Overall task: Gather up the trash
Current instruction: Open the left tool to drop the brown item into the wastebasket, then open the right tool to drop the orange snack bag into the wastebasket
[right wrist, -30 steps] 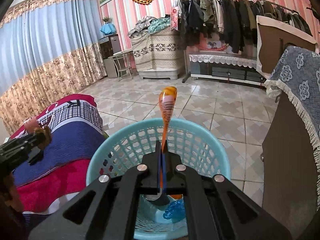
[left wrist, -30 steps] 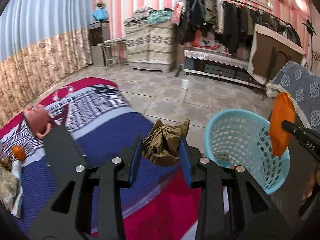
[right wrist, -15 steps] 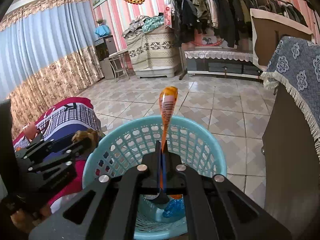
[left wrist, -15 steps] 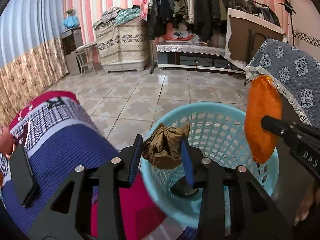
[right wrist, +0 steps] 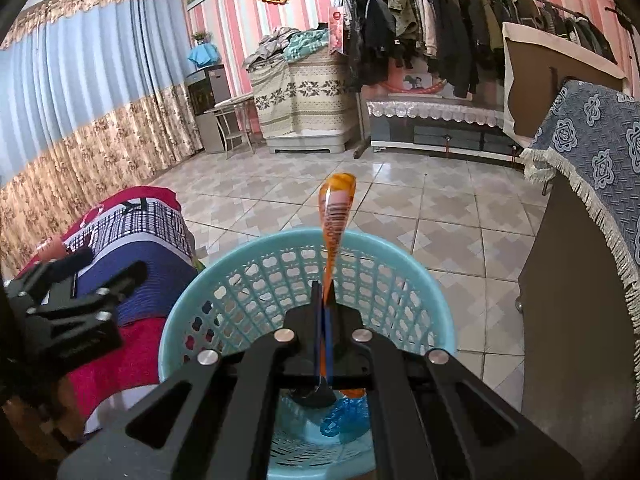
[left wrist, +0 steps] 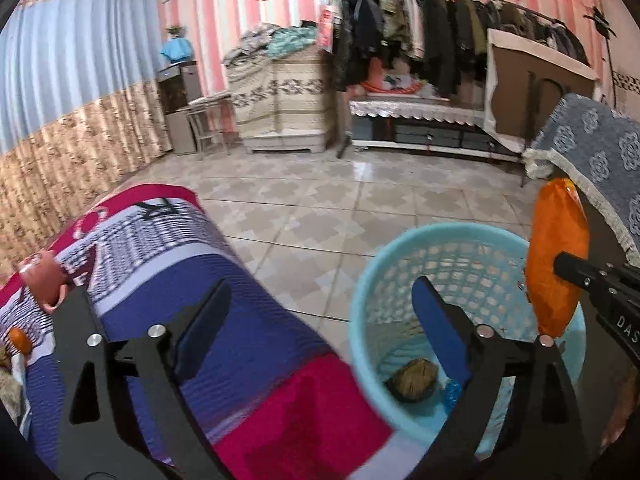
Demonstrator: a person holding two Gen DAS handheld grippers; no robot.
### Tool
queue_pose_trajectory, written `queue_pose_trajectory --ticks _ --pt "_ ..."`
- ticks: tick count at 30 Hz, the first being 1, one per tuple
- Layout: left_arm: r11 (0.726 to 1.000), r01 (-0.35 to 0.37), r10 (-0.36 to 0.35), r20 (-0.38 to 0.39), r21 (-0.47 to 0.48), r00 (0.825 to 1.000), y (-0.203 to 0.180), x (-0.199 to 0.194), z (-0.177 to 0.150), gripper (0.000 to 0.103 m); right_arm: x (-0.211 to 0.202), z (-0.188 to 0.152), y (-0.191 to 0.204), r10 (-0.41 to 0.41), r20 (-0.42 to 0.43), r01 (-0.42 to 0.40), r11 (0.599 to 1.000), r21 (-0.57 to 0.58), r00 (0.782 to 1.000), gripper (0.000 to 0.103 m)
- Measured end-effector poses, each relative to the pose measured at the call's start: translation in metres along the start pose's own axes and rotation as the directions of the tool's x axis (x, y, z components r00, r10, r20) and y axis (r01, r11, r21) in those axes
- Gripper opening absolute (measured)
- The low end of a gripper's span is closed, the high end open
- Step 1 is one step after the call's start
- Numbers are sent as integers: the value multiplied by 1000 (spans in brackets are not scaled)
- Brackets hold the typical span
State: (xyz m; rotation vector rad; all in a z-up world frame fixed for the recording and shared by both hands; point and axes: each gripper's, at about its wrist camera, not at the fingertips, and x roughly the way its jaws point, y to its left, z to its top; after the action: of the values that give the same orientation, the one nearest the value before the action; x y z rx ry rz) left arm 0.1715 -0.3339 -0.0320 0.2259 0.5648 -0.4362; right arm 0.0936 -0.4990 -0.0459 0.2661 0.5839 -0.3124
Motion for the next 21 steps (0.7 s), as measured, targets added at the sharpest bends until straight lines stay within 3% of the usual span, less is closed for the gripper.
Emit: queue_pose_trajectory --ticks 10,15,16,17,18,21 --pt "993 -88 88 -3 -80 996 56 -19 -8 92 14 -1 23 -52 -22 51 998 -38 998 3" --pt "990 -107 106 -13 -90 994 65 -23 -11 93 22 -4 30 -70 -56 67 996 -52 996 7" --pt "990 -111 110 -14 -89 994 67 -25 -12 93 21 -3 29 -67 -53 65 997 -51 996 24" --pt "990 -113 112 -14 -89 994 68 -25 -13 93 20 -3 29 -67 -46 65 997 -48 997 53" --pt "989 -115 114 -16 -90 993 70 -26 -13 94 18 -2 28 -67 -34 66 997 -44 997 63" --pt "988 -123 121 -18 -99 992 77 -29 -16 94 13 -1 28 -64 -13 63 997 -40 998 70"
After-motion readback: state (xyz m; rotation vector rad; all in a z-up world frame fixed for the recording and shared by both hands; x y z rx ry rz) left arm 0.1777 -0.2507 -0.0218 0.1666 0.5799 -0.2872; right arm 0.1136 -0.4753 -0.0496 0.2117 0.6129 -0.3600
